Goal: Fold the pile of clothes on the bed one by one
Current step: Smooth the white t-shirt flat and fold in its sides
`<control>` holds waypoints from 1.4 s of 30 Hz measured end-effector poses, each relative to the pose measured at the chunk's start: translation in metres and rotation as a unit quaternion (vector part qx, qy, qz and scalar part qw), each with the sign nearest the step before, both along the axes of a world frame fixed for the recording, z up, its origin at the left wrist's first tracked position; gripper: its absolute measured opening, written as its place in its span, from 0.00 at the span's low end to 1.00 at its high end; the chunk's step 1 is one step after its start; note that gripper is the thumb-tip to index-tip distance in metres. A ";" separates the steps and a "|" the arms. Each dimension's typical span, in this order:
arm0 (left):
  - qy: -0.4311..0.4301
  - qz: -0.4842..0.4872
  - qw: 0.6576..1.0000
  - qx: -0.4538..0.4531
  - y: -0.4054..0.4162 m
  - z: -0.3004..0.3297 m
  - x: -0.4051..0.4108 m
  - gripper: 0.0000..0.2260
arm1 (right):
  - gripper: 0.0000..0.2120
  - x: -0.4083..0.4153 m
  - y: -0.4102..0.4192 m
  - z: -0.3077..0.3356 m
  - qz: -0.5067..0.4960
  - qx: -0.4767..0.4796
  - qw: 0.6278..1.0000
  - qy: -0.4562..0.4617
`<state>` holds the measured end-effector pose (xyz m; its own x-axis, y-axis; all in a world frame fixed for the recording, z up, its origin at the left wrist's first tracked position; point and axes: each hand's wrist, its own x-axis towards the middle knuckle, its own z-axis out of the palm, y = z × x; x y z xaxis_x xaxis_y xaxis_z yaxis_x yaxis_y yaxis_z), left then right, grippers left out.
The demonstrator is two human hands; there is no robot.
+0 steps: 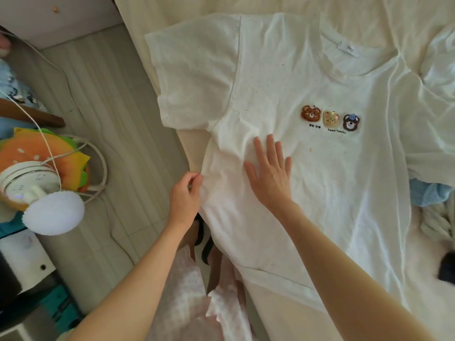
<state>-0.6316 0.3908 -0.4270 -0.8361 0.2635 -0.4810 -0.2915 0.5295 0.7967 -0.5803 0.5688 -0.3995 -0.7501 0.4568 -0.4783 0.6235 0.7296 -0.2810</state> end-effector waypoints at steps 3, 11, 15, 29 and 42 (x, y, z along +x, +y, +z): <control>-0.007 0.013 1.000 -0.025 0.000 0.000 0.003 0.11 | 0.28 0.011 -0.006 0.004 0.021 0.002 1.000 0.003; -0.067 0.053 0.989 -0.123 0.001 -0.014 0.008 0.15 | 0.25 0.012 -0.003 0.006 0.040 -0.010 0.999 -0.007; -0.076 0.040 0.978 -0.191 0.004 -0.019 0.002 0.14 | 0.24 0.014 0.006 0.008 0.053 -0.020 0.998 -0.006; -0.088 0.182 0.976 0.078 0.075 0.017 -0.072 0.13 | 0.23 -0.035 0.023 0.017 0.077 0.008 0.996 0.051; -0.136 0.145 0.975 0.098 0.060 0.001 -0.080 0.13 | 0.28 -0.013 0.014 0.015 0.077 0.005 0.997 0.007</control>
